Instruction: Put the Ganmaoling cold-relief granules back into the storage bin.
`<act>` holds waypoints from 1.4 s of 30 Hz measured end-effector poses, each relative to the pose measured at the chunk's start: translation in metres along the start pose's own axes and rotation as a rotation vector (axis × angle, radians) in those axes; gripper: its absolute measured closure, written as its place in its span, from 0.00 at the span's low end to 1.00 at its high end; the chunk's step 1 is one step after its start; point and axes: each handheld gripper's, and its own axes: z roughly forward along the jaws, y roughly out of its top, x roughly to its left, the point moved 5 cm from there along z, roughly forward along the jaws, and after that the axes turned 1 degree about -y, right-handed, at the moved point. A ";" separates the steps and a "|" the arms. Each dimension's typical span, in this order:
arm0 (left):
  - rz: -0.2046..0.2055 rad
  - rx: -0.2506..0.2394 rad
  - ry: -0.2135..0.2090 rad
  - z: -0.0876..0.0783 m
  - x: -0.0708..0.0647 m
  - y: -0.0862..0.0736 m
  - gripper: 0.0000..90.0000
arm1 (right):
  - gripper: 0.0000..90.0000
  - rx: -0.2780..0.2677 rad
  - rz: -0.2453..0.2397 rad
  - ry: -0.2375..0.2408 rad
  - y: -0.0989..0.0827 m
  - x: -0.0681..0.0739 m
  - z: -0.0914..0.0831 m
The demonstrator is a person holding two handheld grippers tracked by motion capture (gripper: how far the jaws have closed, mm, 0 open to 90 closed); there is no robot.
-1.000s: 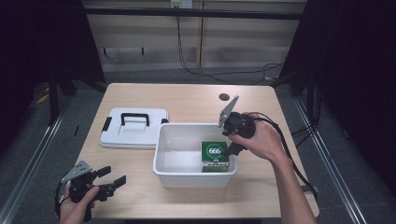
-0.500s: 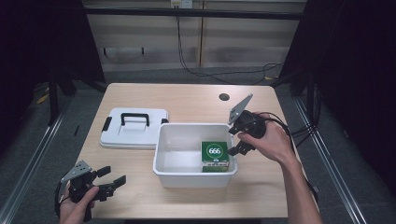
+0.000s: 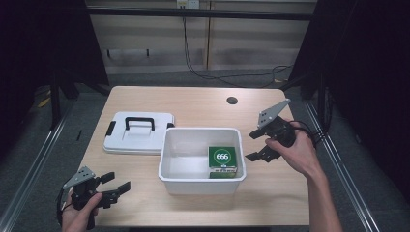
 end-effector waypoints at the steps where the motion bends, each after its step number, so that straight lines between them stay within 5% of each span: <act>1: 0.001 -0.001 0.003 0.000 0.000 0.000 0.19 | 0.21 -0.008 0.006 -0.004 -0.001 0.000 -0.001; 23: 0.011 -0.002 0.009 -0.001 0.001 0.000 0.20 | 0.20 -0.113 0.126 -0.073 -0.063 0.009 0.005; 32: 0.005 -0.009 0.017 -0.002 0.003 0.001 0.20 | 0.22 -0.171 0.199 -0.161 -0.095 0.013 0.012; 36: -0.001 -0.010 0.023 -0.003 0.004 0.001 0.20 | 0.22 -0.198 0.245 -0.241 -0.113 0.015 0.014; 42: 0.000 -0.005 0.025 -0.002 0.003 0.000 0.20 | 0.22 -0.236 0.291 -0.241 -0.134 0.020 0.018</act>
